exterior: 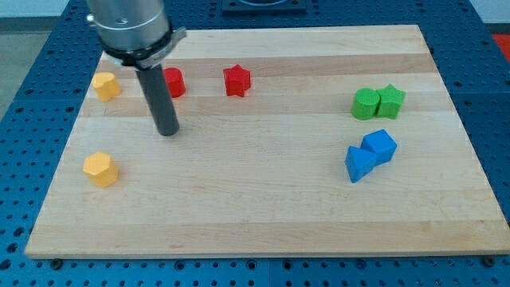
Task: Move the yellow hexagon towards the bottom centre of the board
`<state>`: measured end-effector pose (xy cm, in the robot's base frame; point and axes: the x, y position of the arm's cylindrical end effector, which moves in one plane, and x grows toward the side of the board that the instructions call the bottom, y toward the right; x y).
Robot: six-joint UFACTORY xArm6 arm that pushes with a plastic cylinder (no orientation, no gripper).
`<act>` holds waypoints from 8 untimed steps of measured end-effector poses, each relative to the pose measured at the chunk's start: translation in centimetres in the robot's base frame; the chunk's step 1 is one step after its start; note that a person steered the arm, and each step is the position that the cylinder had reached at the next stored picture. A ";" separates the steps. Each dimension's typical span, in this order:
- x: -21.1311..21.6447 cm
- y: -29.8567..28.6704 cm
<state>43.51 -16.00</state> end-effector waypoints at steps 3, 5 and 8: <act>3.5 -9.8; 4.8 -14.5; 7.3 -9.0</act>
<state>50.84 -25.00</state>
